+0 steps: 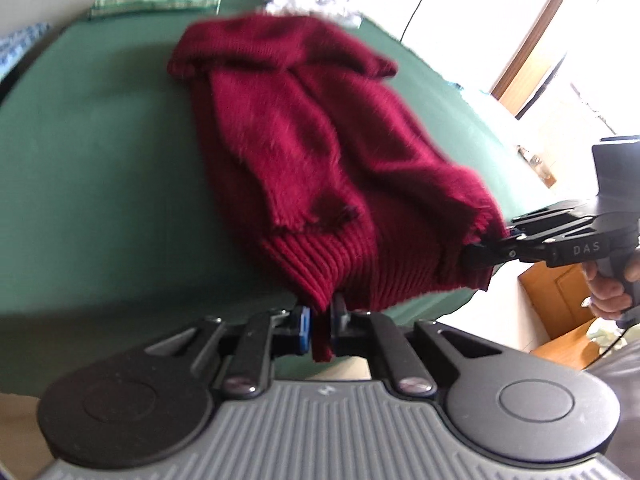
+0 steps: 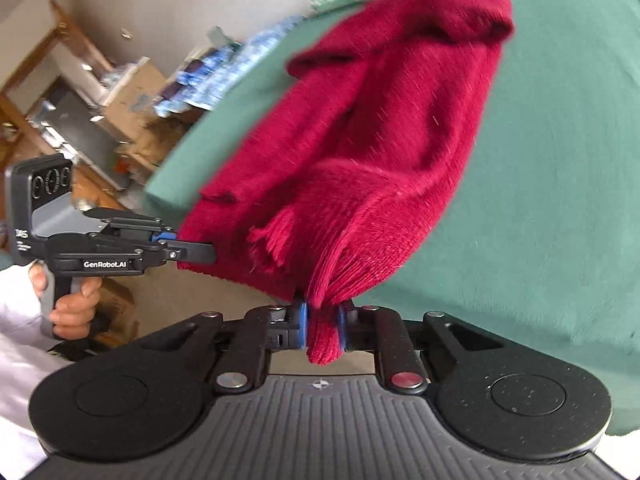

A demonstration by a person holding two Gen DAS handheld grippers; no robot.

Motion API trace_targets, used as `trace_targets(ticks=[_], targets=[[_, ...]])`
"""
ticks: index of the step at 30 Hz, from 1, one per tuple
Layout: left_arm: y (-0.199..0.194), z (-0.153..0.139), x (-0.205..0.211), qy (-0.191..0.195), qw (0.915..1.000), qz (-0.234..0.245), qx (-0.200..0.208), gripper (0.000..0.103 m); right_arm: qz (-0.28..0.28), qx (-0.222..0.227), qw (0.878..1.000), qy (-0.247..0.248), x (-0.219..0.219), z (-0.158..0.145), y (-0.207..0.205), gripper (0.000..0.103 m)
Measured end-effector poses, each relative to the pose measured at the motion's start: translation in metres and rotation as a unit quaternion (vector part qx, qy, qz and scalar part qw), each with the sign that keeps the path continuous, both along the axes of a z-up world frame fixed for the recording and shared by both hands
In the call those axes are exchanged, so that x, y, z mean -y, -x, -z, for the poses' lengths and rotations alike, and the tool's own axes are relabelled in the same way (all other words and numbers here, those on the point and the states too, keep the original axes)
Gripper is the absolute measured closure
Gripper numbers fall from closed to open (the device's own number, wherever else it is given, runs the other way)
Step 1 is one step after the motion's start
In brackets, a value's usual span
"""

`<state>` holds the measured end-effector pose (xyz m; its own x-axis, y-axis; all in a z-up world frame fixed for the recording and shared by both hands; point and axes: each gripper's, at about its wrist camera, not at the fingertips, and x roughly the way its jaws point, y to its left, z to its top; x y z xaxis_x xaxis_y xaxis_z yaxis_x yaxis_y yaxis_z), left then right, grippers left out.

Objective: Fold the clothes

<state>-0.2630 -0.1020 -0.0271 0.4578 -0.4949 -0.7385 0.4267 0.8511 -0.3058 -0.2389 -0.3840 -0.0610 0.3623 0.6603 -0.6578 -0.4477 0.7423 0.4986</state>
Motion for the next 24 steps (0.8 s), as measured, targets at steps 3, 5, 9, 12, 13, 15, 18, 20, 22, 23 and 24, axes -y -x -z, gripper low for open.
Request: trace_targets(ticks=[3,5,9,12,13,15,18,20,22,23,24], targets=[[-0.002,-0.026,-0.003,0.008,0.9995,-0.013,0.027,0.101,-0.006,0.017,0.999,-0.028,0.009,-0.019,-0.006,0.088],[-0.008,-0.04,-0.004,0.011,0.9985,-0.023,0.048,0.101,-0.005,0.03,0.998,-0.049,0.014,-0.03,-0.014,0.088],[-0.041,-0.056,0.0,0.009,0.9966,-0.033,0.076,0.101,0.027,0.039,0.995,-0.086,0.025,-0.038,-0.042,0.088],[-0.075,-0.058,0.002,0.005,0.9958,-0.031,0.086,0.1,0.069,0.025,0.991,-0.114,0.03,-0.036,-0.073,0.088],[-0.087,-0.056,0.003,0.003,0.9959,-0.029,0.086,0.1,0.082,0.02,0.989,-0.121,0.032,-0.033,-0.082,0.088],[-0.111,-0.052,0.003,-0.003,0.9961,-0.025,0.084,0.096,0.111,0.01,0.986,-0.124,0.035,-0.025,-0.101,0.085],[-0.143,-0.038,-0.002,-0.012,0.9971,-0.02,0.073,0.085,0.157,-0.011,0.98,-0.122,0.039,-0.007,-0.124,0.075],[-0.159,-0.03,-0.008,-0.016,0.9978,-0.02,0.062,0.077,0.178,-0.016,0.976,-0.125,0.04,0.001,-0.129,0.075],[-0.175,-0.021,-0.014,-0.02,0.9984,-0.019,0.05,0.072,0.195,-0.015,0.971,-0.135,0.041,-0.002,-0.127,0.072],[-0.183,-0.016,-0.017,-0.022,0.9986,-0.019,0.045,0.07,0.198,-0.002,0.97,-0.142,0.042,-0.009,-0.121,0.066],[-0.187,-0.015,-0.022,-0.021,0.9988,-0.018,0.041,0.066,0.203,0.015,0.968,-0.145,0.043,-0.018,-0.115,0.062]])
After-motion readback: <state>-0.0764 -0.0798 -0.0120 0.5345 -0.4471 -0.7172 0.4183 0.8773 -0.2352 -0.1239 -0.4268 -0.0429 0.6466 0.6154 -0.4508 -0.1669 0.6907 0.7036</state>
